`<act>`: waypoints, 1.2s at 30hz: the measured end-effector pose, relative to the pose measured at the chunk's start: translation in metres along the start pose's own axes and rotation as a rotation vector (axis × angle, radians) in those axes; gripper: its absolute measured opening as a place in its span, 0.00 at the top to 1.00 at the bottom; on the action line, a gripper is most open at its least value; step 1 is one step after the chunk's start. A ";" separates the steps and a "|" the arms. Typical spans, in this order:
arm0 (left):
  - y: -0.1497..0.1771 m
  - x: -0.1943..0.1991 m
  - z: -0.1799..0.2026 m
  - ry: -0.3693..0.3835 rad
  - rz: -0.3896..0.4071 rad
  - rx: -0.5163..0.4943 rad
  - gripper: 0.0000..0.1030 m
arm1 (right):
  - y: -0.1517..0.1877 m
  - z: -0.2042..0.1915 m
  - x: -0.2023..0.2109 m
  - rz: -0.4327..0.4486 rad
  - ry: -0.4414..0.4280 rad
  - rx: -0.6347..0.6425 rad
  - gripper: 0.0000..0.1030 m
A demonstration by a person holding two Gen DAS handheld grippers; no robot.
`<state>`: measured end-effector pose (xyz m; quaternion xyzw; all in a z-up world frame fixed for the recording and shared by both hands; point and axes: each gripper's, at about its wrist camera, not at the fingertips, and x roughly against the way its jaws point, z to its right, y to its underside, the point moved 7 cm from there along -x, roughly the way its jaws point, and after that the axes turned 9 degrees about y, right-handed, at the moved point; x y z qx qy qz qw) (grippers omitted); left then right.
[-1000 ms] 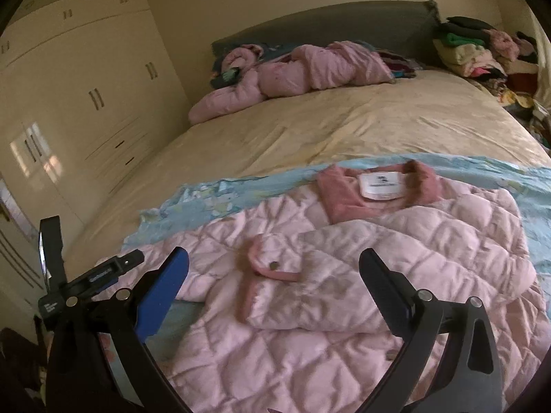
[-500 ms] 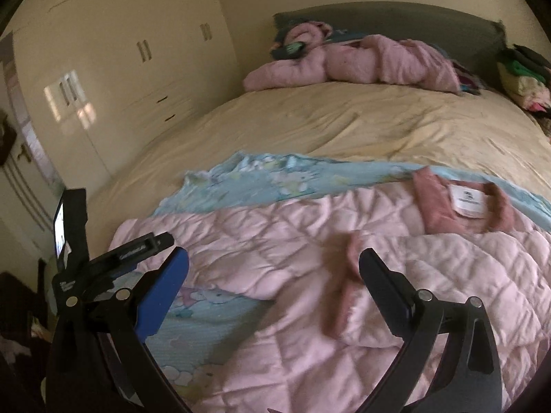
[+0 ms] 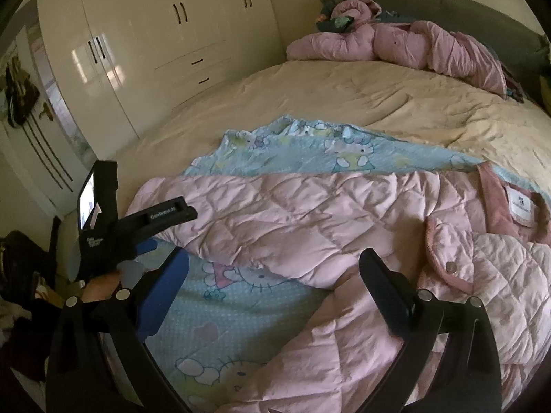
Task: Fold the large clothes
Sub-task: 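Move the left tool to the other coat sleeve and grasp its cuff, then carry the sleeve across the coat front toward the right tool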
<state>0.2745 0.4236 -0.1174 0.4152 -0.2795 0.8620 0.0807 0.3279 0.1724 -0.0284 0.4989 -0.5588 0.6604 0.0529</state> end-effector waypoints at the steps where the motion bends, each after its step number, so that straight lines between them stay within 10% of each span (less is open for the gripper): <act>1: -0.002 -0.003 -0.007 -0.001 0.000 0.025 0.09 | 0.001 0.002 -0.001 -0.005 -0.003 -0.007 0.04; 13: -0.029 -0.025 -0.037 0.110 0.108 0.202 0.09 | 0.015 0.057 0.019 -0.002 0.026 -0.084 0.04; 15: -0.030 -0.021 -0.032 0.106 0.132 0.184 0.26 | 0.019 0.074 0.027 0.009 0.040 -0.118 0.04; 17: -0.033 -0.013 -0.022 0.125 0.154 0.147 0.68 | 0.024 0.087 0.034 0.021 0.050 -0.155 0.04; 20: -0.040 0.010 -0.002 0.184 0.212 0.093 0.81 | 0.034 0.105 0.045 0.032 0.043 -0.219 0.04; 36: -0.018 0.132 0.140 0.365 0.408 -0.247 0.84 | 0.089 0.154 0.103 0.085 0.021 -0.412 0.04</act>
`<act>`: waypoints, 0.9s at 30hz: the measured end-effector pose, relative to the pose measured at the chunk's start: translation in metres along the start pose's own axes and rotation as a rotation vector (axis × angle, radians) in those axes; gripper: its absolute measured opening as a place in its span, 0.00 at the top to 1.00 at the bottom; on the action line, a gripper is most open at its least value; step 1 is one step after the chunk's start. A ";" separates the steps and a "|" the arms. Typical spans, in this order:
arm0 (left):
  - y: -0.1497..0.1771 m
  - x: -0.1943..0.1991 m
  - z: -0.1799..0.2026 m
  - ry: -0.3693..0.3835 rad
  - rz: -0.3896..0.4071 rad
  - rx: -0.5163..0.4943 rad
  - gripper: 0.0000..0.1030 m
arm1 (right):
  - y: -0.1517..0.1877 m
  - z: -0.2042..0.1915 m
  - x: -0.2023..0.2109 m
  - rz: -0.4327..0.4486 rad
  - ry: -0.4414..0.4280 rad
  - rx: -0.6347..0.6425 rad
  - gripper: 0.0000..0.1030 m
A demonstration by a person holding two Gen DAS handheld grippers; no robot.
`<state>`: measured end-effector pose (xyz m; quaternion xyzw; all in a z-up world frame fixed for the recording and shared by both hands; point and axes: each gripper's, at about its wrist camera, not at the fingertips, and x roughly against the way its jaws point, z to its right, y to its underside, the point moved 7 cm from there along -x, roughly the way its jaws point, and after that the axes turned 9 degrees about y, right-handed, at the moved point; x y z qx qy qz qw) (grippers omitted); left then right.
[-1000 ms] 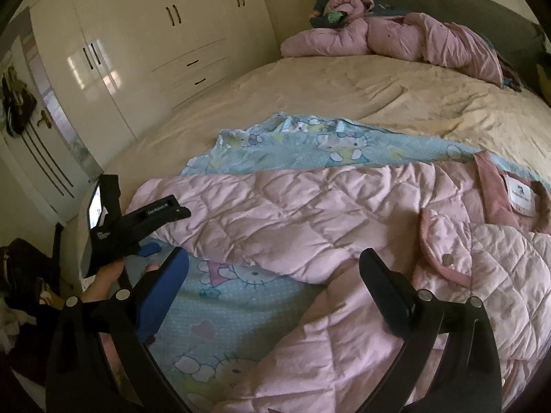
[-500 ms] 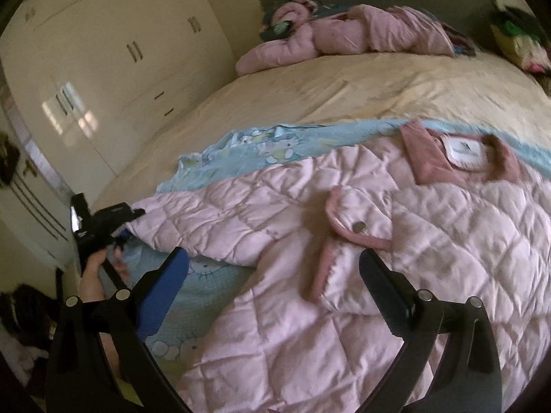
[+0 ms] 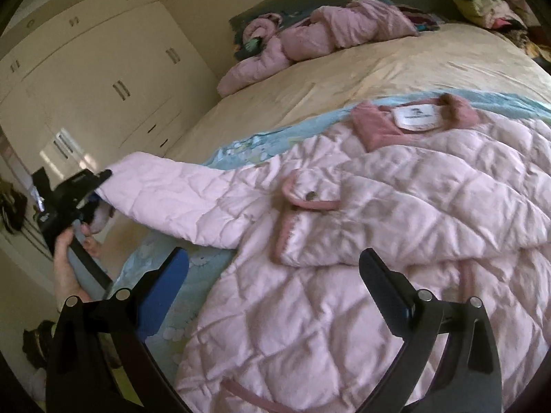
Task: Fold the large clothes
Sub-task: 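Carry the sleeve across the coat front toward the right tool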
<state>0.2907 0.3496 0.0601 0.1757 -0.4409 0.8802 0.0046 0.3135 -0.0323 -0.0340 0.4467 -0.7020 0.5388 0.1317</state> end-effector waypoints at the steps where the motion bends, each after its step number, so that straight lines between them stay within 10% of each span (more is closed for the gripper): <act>1: 0.001 0.002 0.010 0.026 0.001 -0.006 0.84 | 0.002 0.008 0.005 0.008 0.007 -0.019 0.04; 27: 0.172 -0.020 0.255 0.595 -0.311 -0.334 0.84 | 0.024 0.179 0.091 0.114 0.131 -0.386 0.04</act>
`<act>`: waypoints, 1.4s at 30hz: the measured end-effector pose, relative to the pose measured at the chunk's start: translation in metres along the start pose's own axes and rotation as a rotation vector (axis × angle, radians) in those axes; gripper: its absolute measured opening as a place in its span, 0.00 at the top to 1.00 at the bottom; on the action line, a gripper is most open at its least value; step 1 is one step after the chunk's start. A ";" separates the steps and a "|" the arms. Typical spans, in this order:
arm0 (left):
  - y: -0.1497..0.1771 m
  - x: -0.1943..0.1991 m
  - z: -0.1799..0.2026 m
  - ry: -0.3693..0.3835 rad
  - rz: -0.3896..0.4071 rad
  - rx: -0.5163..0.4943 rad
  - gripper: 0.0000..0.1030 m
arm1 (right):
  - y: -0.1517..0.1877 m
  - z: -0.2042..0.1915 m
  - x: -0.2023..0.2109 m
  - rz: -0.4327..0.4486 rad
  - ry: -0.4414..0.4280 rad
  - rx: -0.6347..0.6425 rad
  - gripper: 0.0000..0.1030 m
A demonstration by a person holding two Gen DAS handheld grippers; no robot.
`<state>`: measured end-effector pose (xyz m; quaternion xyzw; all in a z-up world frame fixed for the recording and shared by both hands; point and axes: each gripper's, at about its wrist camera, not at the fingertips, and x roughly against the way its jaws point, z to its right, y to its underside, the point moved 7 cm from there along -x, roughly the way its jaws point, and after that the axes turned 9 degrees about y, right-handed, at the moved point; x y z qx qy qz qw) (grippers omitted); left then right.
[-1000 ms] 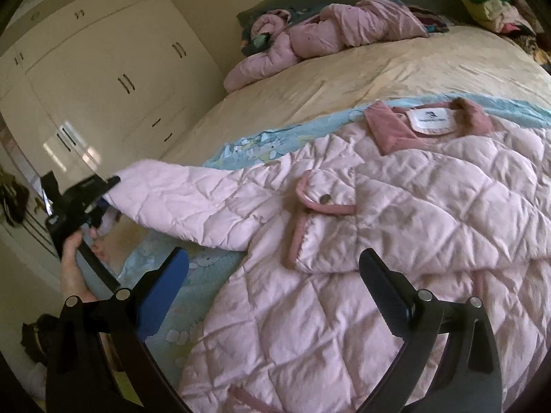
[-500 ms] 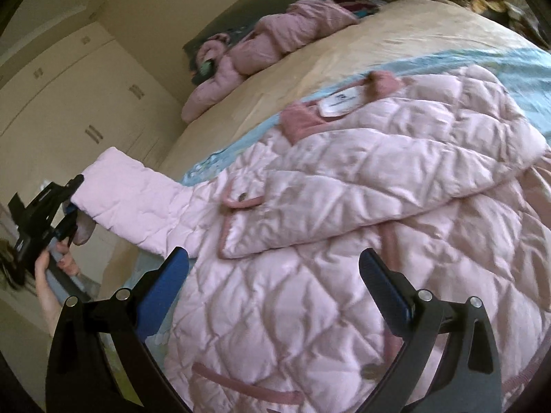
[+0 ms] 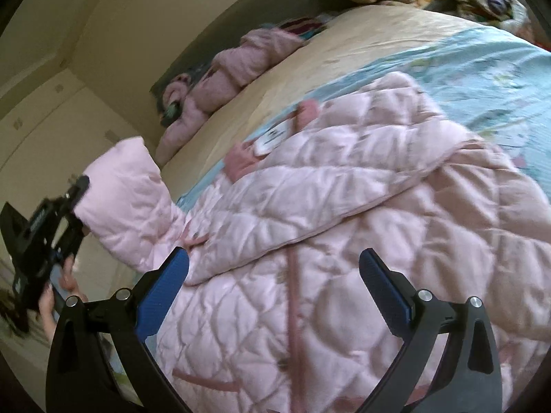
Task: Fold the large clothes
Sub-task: 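Carry the sleeve across the coat front toward the right tool, then release the sleeve with the left tool while the right tool grasps the coat hem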
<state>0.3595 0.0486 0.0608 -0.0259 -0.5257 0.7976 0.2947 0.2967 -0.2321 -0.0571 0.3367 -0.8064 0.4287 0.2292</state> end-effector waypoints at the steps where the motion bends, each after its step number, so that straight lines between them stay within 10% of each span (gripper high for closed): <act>1: 0.008 -0.011 0.008 0.012 -0.030 -0.023 0.84 | -0.003 0.008 0.003 0.008 0.010 -0.018 0.04; 22: 0.184 -0.089 0.046 -0.024 -0.536 -0.547 0.79 | -0.016 0.088 0.039 0.072 0.080 -0.206 0.04; 31: 0.216 -0.085 0.055 -0.020 -0.585 -0.627 0.69 | -0.021 0.108 0.056 0.106 0.117 -0.233 0.04; 36: 0.217 -0.081 0.064 0.015 -0.601 -0.615 0.51 | -0.021 0.106 0.054 0.095 0.116 -0.223 0.04; 38: 0.215 -0.079 0.075 0.037 -0.596 -0.620 0.29 | -0.021 0.101 0.050 0.081 0.110 -0.209 0.04; 42: 0.211 -0.076 0.083 0.058 -0.624 -0.572 0.23 | -0.024 0.088 0.042 0.047 0.090 -0.173 0.04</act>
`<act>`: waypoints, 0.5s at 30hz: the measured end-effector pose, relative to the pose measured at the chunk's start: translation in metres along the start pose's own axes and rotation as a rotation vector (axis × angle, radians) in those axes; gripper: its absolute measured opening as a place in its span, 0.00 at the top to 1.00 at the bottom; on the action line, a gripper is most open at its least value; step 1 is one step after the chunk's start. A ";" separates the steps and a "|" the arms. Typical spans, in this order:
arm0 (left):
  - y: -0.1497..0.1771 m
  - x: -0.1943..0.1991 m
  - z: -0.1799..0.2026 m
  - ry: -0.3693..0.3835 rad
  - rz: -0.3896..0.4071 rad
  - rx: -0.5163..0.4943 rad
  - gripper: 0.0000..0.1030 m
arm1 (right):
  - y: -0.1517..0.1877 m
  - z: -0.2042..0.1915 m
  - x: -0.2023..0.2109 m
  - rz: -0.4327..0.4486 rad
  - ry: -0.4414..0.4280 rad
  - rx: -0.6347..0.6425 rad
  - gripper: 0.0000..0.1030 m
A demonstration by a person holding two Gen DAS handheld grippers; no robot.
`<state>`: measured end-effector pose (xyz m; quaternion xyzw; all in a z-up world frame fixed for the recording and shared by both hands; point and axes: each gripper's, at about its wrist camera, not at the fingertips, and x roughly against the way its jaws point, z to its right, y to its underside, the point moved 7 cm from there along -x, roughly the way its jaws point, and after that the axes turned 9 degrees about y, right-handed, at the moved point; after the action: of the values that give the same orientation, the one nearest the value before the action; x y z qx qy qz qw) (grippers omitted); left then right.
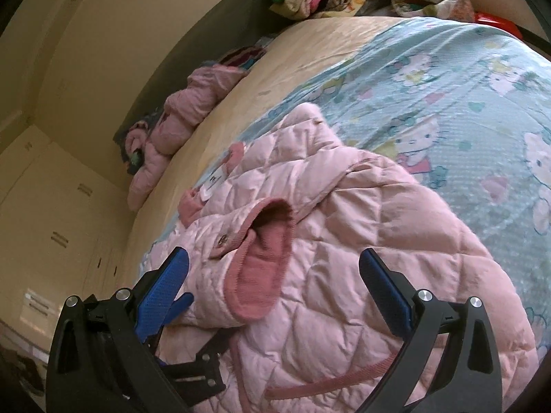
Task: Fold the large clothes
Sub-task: 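Release the sleeve with the left tool while the right tool grasps the coat hem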
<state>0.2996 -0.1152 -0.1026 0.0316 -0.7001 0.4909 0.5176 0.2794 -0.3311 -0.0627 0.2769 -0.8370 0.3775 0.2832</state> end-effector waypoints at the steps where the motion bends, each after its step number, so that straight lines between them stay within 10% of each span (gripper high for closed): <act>1: 0.000 0.001 -0.001 0.033 -0.017 0.038 0.17 | -0.001 -0.004 -0.002 -0.010 -0.001 0.009 0.04; 8: -0.011 0.038 -0.010 0.140 0.045 0.129 0.09 | -0.007 -0.032 -0.031 -0.083 -0.015 0.079 0.04; 15: -0.011 0.075 -0.081 0.004 0.159 0.293 0.09 | -0.011 -0.043 -0.067 -0.123 -0.020 0.079 0.09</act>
<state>0.3276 -0.0277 -0.0406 0.0502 -0.6203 0.6270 0.4686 0.3440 -0.2864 -0.0793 0.3428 -0.8055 0.3895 0.2863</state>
